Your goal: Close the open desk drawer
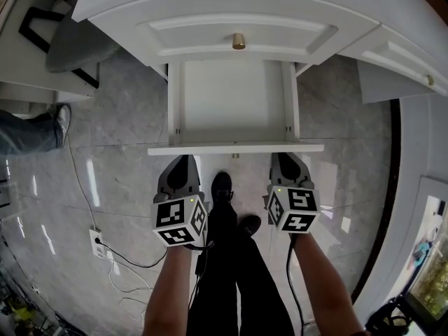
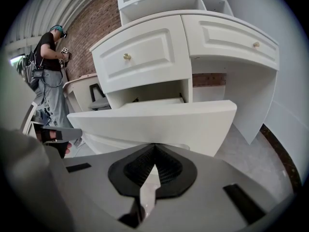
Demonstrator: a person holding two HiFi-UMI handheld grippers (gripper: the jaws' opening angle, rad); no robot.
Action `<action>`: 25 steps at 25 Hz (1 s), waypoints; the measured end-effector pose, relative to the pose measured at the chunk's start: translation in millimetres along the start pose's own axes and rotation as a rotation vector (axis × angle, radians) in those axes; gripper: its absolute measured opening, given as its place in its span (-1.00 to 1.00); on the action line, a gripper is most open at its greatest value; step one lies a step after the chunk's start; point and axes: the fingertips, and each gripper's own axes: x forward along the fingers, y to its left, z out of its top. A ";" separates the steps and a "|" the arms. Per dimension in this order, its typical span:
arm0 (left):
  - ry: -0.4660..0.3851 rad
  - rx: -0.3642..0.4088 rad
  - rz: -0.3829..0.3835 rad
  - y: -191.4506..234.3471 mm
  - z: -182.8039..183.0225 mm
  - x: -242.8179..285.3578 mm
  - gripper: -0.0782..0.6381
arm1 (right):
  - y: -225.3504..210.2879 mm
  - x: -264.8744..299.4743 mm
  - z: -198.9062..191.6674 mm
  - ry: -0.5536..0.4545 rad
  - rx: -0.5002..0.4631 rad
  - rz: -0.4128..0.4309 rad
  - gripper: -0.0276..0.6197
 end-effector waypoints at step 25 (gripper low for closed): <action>-0.029 0.025 -0.024 10.8 65.2 73.8 -0.76 | -15.5 68.9 67.8 -0.041 -0.021 -0.029 -0.90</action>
